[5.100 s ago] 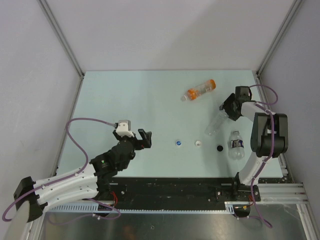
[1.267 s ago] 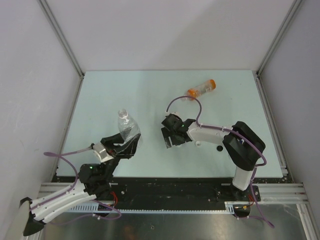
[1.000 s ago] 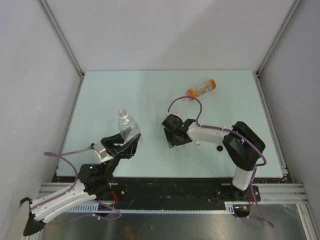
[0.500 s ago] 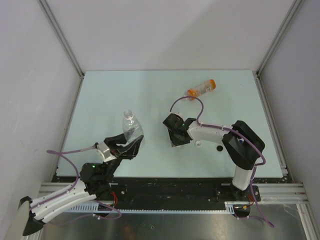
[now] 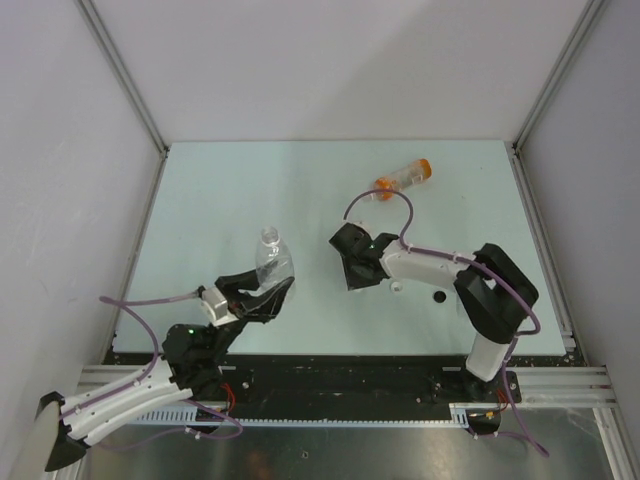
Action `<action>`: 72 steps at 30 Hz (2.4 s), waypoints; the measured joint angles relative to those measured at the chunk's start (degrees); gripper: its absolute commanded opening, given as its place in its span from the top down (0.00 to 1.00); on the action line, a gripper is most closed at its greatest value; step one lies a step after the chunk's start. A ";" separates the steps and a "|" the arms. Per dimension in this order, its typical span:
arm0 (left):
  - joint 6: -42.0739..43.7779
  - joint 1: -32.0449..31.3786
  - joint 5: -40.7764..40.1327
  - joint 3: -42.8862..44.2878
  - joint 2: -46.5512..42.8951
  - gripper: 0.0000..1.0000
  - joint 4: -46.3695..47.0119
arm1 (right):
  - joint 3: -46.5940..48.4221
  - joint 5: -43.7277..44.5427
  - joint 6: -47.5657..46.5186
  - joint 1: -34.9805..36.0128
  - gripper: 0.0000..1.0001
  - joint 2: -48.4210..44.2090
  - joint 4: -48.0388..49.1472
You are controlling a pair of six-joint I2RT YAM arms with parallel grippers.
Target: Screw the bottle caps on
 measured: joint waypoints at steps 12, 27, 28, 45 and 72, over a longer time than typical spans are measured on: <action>1.42 0.00 3.89 0.00 14.71 1.00 -1.60 | -3.04 -8.13 -11.37 -4.63 0.73 -32.68 2.29; 10.10 0.00 16.02 1.77 25.90 1.00 -8.83 | -8.96 -43.06 -20.76 -13.11 0.71 -53.16 3.10; 10.05 0.00 16.11 1.97 25.79 1.00 -9.03 | -9.07 -44.48 -20.90 -13.11 0.71 -52.98 3.10; 9.51 0.00 18.14 2.71 25.27 1.00 -11.06 | -9.25 -52.13 -20.96 -12.74 0.71 -47.25 6.49; 9.53 0.00 18.91 3.10 27.17 1.00 -13.14 | -9.25 -47.78 -22.23 -10.97 0.71 -46.10 1.75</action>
